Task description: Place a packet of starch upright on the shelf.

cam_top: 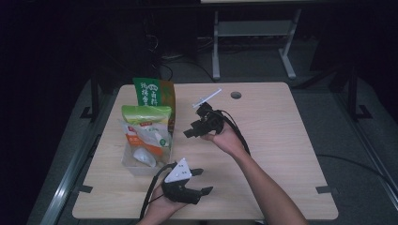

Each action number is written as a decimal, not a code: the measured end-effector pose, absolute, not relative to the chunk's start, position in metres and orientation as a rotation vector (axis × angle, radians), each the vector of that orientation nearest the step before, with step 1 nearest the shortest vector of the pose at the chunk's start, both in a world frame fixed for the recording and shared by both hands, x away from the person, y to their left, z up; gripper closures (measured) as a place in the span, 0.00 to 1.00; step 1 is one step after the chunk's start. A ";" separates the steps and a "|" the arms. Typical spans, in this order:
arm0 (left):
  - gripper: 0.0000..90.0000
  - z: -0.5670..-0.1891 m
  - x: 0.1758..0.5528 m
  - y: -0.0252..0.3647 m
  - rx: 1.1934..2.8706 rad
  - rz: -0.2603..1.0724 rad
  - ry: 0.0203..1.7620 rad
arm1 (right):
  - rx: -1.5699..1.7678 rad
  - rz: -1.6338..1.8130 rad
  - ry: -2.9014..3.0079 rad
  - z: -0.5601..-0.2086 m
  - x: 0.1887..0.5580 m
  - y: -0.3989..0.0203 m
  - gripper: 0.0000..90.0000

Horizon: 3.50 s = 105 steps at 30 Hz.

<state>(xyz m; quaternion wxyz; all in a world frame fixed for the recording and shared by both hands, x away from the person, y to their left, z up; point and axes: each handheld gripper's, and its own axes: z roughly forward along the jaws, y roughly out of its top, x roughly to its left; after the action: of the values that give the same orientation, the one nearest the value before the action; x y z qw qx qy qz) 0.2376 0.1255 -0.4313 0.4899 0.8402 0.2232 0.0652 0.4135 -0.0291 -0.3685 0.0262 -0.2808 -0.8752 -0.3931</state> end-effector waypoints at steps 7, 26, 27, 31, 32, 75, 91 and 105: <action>0.35 -0.431 0.239 0.126 2.038 0.163 0.545 | -0.902 -1.235 -2.697 -0.368 0.412 -0.051 0.47; 0.33 -0.429 0.242 0.129 2.044 0.176 0.549 | -0.972 -1.217 -2.694 -0.369 0.404 -0.085 0.44; 0.33 -0.429 0.242 0.129 2.042 0.173 0.554 | -0.987 -1.208 -2.697 -0.370 0.402 -0.089 0.43; 0.33 -0.429 0.242 0.129 2.035 0.180 0.561 | -1.010 -1.198 -2.696 -0.371 0.400 -0.096 0.43; 0.33 -0.429 0.242 0.130 2.041 0.180 0.561 | -1.010 -1.198 -2.696 -0.371 0.400 -0.096 0.43; 0.31 -0.428 0.246 0.133 2.046 0.210 0.570 | -1.172 -1.185 -2.650 -0.392 0.369 -0.169 0.37; 0.31 -0.429 0.246 0.133 2.052 0.221 0.571 | -1.219 -1.178 -2.633 -0.407 0.347 -0.192 0.35; 0.31 -0.431 0.246 0.133 2.049 0.221 0.573 | -1.260 -1.200 -2.585 -0.430 0.320 -0.214 0.34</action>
<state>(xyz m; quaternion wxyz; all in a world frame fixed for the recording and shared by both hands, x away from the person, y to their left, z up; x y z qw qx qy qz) 0.2456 0.1331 -0.4314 0.4806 0.8400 0.2351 0.0906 0.3196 -0.2136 -0.4296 0.0126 -0.4042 -0.8295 -0.3852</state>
